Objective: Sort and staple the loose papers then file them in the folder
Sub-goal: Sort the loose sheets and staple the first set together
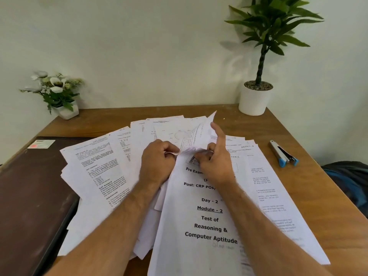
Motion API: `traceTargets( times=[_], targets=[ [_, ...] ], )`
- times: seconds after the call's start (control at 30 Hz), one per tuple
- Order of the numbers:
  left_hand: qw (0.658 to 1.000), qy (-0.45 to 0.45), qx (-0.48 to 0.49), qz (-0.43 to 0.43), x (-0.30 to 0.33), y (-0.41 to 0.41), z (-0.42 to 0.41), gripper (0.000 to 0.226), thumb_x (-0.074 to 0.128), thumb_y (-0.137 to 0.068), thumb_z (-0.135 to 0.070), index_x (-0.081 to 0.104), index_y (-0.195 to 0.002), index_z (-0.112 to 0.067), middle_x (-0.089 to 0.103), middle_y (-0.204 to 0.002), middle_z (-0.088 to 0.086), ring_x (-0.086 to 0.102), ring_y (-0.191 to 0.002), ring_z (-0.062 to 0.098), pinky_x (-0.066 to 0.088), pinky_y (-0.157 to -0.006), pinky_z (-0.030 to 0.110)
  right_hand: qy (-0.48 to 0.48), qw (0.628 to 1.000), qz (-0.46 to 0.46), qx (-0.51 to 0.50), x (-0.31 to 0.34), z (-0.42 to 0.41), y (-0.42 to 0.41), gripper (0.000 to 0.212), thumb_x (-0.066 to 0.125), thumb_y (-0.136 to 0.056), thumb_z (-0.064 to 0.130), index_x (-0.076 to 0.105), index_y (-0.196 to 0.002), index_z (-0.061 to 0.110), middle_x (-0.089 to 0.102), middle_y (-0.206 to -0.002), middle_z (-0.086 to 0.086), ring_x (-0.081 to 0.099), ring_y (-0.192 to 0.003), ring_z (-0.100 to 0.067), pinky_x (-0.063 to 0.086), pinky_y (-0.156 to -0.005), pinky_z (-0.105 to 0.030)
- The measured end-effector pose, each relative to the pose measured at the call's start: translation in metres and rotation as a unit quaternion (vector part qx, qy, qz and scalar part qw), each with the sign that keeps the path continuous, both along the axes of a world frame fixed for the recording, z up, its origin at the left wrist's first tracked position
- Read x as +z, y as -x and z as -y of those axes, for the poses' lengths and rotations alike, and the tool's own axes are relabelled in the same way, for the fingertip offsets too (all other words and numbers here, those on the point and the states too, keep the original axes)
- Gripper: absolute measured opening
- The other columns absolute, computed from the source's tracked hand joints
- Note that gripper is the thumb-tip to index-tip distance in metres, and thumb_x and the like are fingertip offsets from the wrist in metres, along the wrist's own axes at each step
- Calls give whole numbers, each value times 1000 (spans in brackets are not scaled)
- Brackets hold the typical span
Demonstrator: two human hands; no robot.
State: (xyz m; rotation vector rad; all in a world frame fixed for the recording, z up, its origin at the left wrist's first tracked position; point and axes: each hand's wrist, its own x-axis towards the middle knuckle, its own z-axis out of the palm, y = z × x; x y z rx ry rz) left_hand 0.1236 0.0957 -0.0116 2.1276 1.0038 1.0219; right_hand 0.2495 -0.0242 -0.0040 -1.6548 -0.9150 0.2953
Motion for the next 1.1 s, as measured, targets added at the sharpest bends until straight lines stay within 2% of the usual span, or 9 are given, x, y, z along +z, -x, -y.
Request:
traceTargets(
  times=[0.1,0.2,0.33,0.43,0.63,0.7,0.87,0.97,1.1],
  targets=[
    [996,64,-48,27,2,6,2,35,59,-78,5,76,-71,-24,71,-77,-11,63,-74,1,47,-67,17,21,999,35,-2,0,2,0,69,60,-87,5,42,-140,46,58,-67,12,58,-63,-4,49,-61,-24],
    [967,198,-107,117,18,8,-2,30,51,-72,-12,81,-75,-10,77,-76,5,71,-76,14,56,-70,28,49,997,62,1,-1,-4,-4,29,63,-87,6,72,-106,26,69,-87,15,64,-83,-1,47,-74,-16],
    [934,325,17,148,36,-5,-33,27,52,-86,-17,78,-93,-19,76,-102,5,68,-93,20,57,-81,36,58,995,79,-4,0,-6,-4,16,65,-86,8,74,-87,21,67,-78,9,58,-75,-2,39,-60,-8],
    [952,289,95,0,36,-17,-48,33,59,-91,-6,67,-120,-21,64,-126,2,60,-113,23,52,-95,33,53,995,80,-4,-1,-2,-3,17,65,-86,8,73,-85,23,66,-75,10,57,-71,-2,39,-58,-9],
    [933,328,130,74,49,-31,-52,72,86,-81,-16,47,-141,-9,58,-137,11,61,-119,32,56,-93,40,51,996,72,2,0,-8,-2,21,62,-85,5,74,-87,22,65,-73,12,57,-66,-2,40,-56,-11],
    [920,365,111,95,47,-31,-55,62,85,-81,-11,52,-134,-10,64,-121,6,66,-104,30,60,-76,38,48,996,69,6,-2,-6,-3,22,61,-86,5,74,-85,23,64,-71,13,56,-64,-1,38,-55,-11],
    [939,309,134,76,34,-25,-50,13,70,-89,-10,66,-81,-20,71,-89,0,66,-80,21,59,-71,33,43,996,74,-4,-6,-5,-3,30,61,-87,6,69,-80,34,62,-71,15,56,-62,-2,42,-58,-17],
    [943,269,183,73,46,-17,-53,15,64,-92,-16,65,-77,-15,64,-77,-2,65,-89,26,44,-60,22,9,997,65,-31,-1,-8,-7,29,62,-89,7,69,-83,34,65,-78,17,59,-70,1,42,-64,-11],
    [939,236,211,136,56,2,-45,14,57,-93,-15,68,-100,-11,66,-96,1,63,-93,26,48,-71,29,36,993,102,-46,-6,-7,-10,19,62,-88,5,73,-91,19,66,-84,9,59,-76,-8,39,-67,-10]
  ],
)
